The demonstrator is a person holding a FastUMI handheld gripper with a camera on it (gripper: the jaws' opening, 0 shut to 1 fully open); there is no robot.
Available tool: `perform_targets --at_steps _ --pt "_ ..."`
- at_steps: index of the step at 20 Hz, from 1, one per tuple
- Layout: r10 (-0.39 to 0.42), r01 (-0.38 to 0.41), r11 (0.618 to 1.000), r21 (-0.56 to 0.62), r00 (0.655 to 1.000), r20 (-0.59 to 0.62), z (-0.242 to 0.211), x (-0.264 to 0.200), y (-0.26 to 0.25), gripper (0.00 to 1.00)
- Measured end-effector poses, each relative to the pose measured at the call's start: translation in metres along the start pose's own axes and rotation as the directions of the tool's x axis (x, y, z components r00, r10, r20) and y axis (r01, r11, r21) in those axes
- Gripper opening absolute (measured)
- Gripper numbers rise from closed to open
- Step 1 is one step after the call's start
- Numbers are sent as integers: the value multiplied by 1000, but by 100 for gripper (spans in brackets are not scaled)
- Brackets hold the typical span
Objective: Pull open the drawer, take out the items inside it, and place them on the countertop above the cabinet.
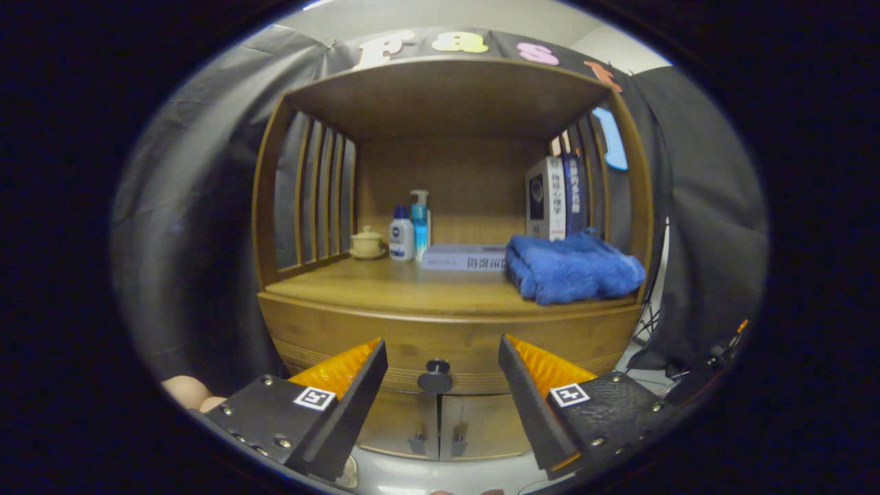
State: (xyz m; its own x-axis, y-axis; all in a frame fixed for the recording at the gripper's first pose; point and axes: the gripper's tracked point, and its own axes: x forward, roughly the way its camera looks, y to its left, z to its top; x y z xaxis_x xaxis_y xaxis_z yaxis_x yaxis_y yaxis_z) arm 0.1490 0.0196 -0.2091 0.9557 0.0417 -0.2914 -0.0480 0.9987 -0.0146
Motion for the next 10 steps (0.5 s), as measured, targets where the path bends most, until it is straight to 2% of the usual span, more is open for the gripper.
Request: perform_targets --at_steps 5,10 --pt "-10 7 1000 -26 995 -104 -44 47 -2 98" --pt "-27 26 1000 -8 987 -159 -65 69 -5 74"
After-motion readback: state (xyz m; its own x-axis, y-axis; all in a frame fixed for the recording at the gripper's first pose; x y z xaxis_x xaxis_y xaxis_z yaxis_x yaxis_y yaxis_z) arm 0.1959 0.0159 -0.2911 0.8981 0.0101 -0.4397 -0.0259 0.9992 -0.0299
